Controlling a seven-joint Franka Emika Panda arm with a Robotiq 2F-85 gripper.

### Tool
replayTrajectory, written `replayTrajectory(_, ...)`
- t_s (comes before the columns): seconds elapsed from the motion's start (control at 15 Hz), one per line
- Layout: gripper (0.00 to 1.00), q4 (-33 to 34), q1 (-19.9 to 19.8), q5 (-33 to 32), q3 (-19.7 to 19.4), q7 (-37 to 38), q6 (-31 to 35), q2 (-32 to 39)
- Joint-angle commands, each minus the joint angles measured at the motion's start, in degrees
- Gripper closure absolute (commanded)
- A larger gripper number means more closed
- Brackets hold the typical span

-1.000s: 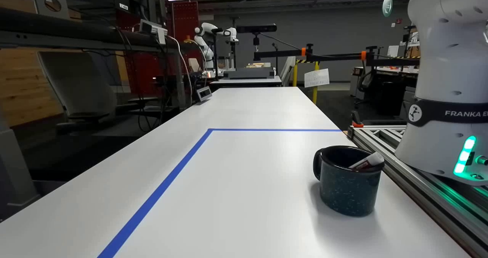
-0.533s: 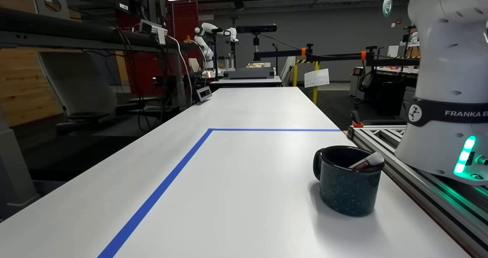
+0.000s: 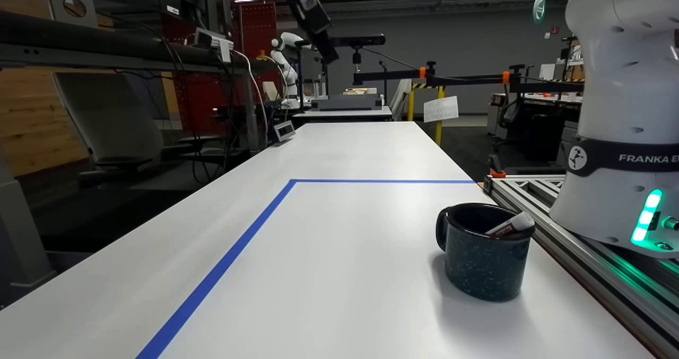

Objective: Remove the marker from the cup and put it on the table

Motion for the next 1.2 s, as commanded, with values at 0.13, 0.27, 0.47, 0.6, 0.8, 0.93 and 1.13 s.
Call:
replayTrajectory(0.13, 0.0, -2.38, 0.45, 3.51, 2.01, 4.01, -1.62, 2.15)
replayTrajectory(0.27, 0.0, -3.83, 0.85, 3.83, 2.59, 6.4, -1.8, 2.47)
replayTrajectory(0.47, 0.0, -3.98, 0.82, 3.91, 2.61, 7.11, -2.15, 2.45)
replayTrajectory(0.6, 0.0, -3.7, 0.54, 3.78, 2.39, 7.29, -4.0, 3.33)
replayTrajectory(0.8, 0.0, -7.77, 0.11, 3.75, 1.71, 10.51, -0.33, 1.67)
replayTrajectory(0.93, 0.0, -11.12, -0.44, 4.16, 0.95, 12.05, 1.76, 0.12)
replayTrajectory(1.13, 0.0, -15.65, -1.0, 5.37, 0.29, 13.24, 4.0, -0.95)
